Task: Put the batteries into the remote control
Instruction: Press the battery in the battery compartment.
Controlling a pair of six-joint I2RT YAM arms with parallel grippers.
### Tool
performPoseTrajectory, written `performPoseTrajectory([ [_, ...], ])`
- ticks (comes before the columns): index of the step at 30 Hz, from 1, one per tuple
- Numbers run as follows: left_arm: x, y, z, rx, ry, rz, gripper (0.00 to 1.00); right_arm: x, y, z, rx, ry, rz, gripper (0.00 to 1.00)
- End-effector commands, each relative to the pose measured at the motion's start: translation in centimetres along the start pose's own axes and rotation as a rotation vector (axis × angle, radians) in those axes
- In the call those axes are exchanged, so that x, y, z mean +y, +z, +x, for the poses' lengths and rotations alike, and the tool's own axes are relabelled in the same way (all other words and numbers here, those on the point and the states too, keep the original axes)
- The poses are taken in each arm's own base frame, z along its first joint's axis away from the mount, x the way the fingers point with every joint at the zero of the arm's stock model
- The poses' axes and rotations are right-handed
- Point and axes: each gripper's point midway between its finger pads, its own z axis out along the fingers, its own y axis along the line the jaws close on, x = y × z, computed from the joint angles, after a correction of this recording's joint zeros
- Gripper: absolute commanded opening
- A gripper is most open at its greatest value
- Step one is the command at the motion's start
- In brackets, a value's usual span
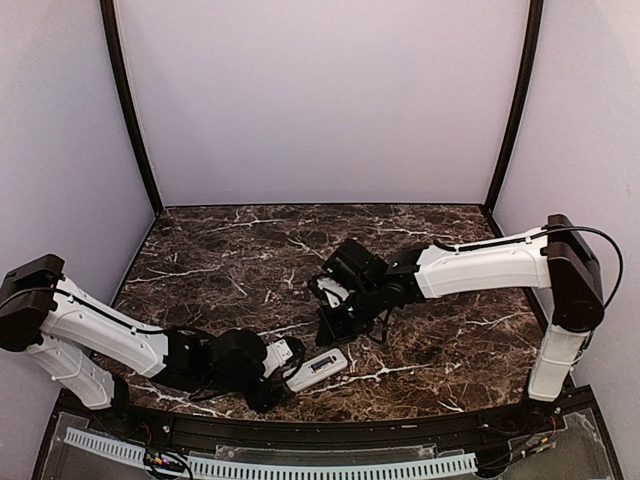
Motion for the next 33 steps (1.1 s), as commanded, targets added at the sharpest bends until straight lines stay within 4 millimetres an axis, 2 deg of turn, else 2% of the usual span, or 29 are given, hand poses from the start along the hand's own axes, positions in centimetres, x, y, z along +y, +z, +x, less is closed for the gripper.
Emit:
performPoseTrajectory([
  [1,0.4,-0.9,0.4,0.009,-0.004,-0.017,0.74,0.2,0.0,-0.2,0.0,-0.02,-0.009,0.0],
  [5,0.2,-1.4,0.0,0.004,-0.01,-0.007,0.78,0.4,0.3,0.2,0.014,-0.03,-0.02,0.0],
  [12,0.6,-2.8,-0.7,-0.039,-0.055,-0.015,0.83,0.9,1.9,1.1,0.066,-0.048,-0.039,0.0],
  [23,2.6,-6.1,-2.1,-0.19,-0.124,-0.087,0.88,-0.9,4.5,3.4,0.157,-0.007,-0.016,0.0],
  [28,2.9,-6.5,-2.3,-0.214,-0.133,-0.097,0.89,-0.6,3.9,3.0,0.147,-0.015,-0.024,0.0],
  [33,3.2,-6.9,-2.9,-0.229,-0.127,-0.116,0.89,1.5,0.5,-0.2,0.049,-0.07,-0.05,0.0],
])
